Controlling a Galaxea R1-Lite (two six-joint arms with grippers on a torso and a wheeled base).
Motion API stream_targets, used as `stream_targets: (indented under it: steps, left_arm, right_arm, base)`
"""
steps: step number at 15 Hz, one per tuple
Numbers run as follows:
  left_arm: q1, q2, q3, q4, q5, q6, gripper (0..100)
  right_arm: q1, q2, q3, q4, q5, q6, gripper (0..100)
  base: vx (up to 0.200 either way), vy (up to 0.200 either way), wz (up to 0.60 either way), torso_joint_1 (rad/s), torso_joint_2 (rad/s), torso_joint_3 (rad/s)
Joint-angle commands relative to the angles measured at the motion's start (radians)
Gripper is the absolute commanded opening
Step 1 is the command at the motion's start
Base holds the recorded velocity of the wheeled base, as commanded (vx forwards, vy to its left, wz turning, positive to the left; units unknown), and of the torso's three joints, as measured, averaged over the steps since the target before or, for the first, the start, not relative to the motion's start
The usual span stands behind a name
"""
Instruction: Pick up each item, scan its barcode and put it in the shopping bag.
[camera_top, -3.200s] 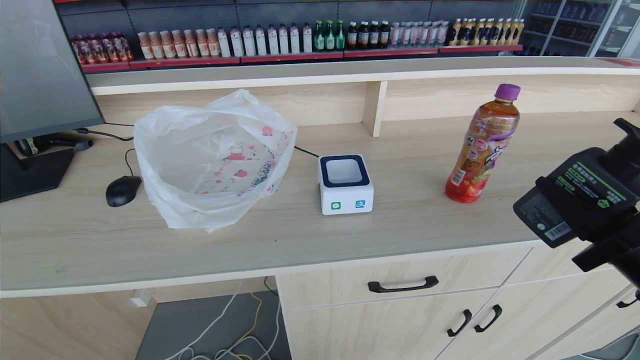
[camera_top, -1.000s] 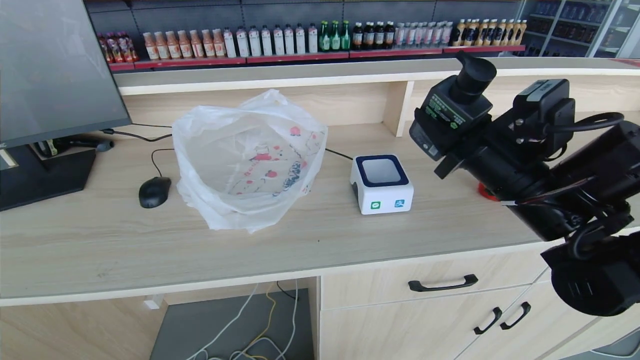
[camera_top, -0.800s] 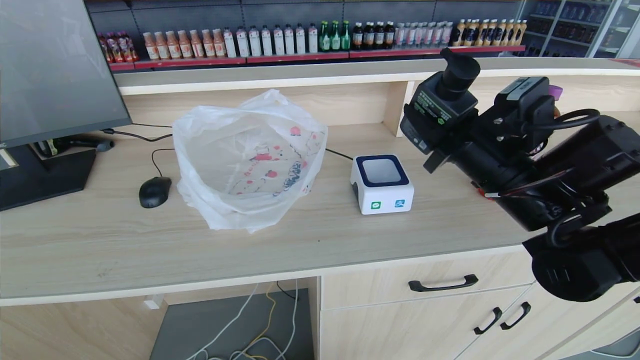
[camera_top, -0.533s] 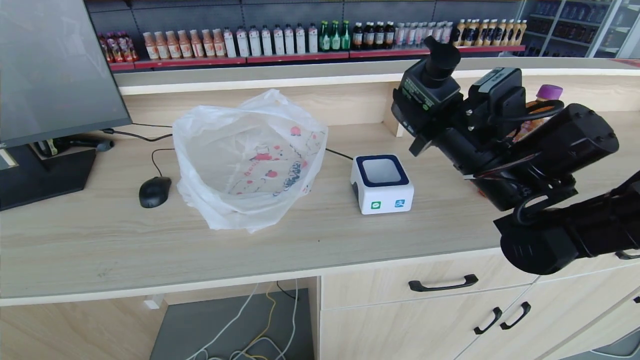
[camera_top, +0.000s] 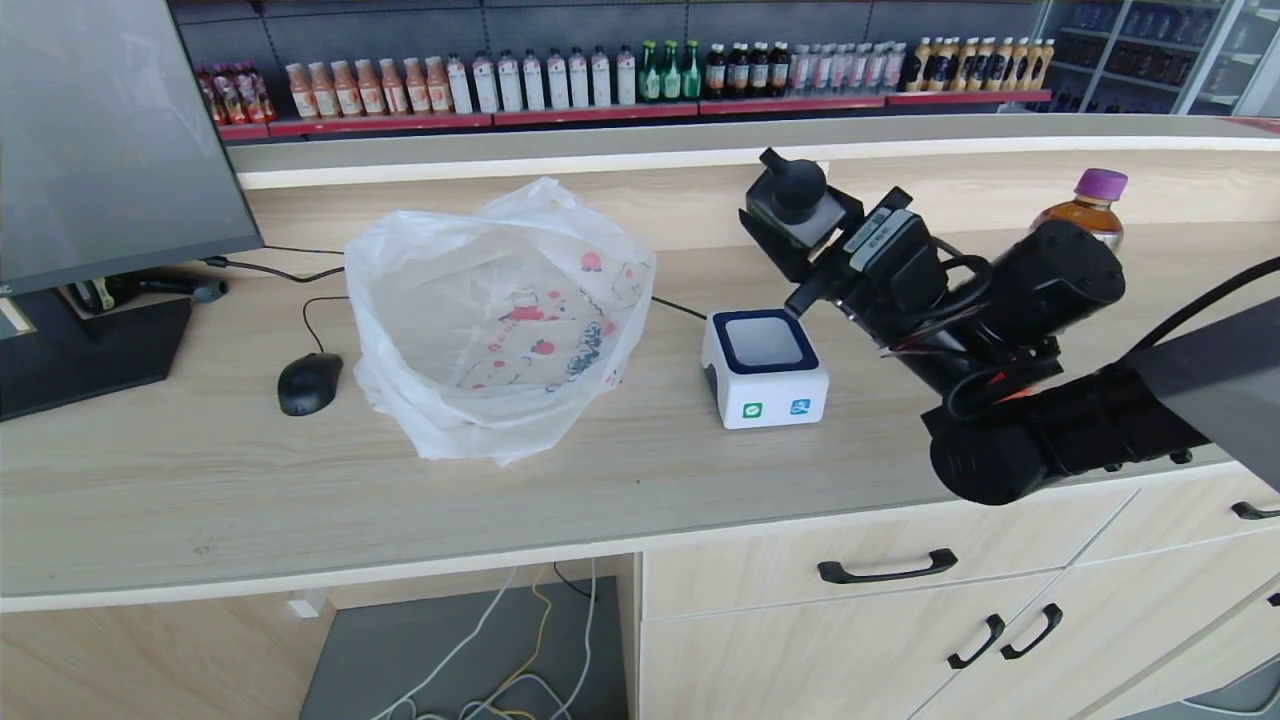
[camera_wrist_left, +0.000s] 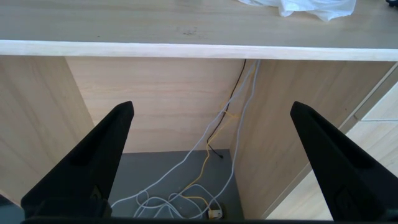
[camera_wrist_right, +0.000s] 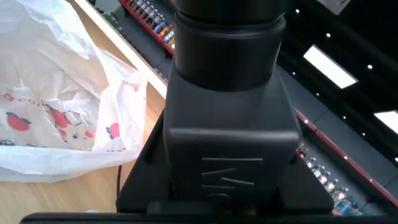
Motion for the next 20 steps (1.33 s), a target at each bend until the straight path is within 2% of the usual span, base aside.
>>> stream_targets:
  steps: [1, 4, 8, 11, 20]
  left_arm:
    - [-0.001, 0.0, 0.0, 0.0, 0.0, 0.0, 100]
    - [-0.001, 0.0, 0.0, 0.0, 0.0, 0.0, 100]
    - [-0.001, 0.0, 0.0, 0.0, 0.0, 0.0, 100]
    - [0.001, 0.0, 0.0, 0.0, 0.0, 0.0, 100]
    - [-0.001, 0.0, 0.0, 0.0, 0.0, 0.0, 100]
  right_arm:
    - [-0.019, 0.013, 0.003, 0.0, 0.037, -0.013, 0]
    - [-0.082, 0.011, 0.058, -0.002, 0.157, -0.075, 0]
    - [-0.094, -0.003, 0.103, -0.003, 0.261, -0.116, 0]
    - [-0.096, -0.016, 0.172, -0.009, 0.301, -0.147, 0]
    - [-0.085, 0.01, 0.19, -0.008, 0.333, -0.171, 0]
  base:
    - [0.0, 0.0, 0.0, 0.0, 0.0, 0.0]
    - [0.0, 0.0, 0.0, 0.0, 0.0, 0.0]
    - [0.0, 0.0, 0.0, 0.0, 0.0, 0.0]
    - [0.0, 0.0, 0.0, 0.0, 0.0, 0.0]
    - [0.0, 0.0, 0.0, 0.0, 0.0, 0.0]
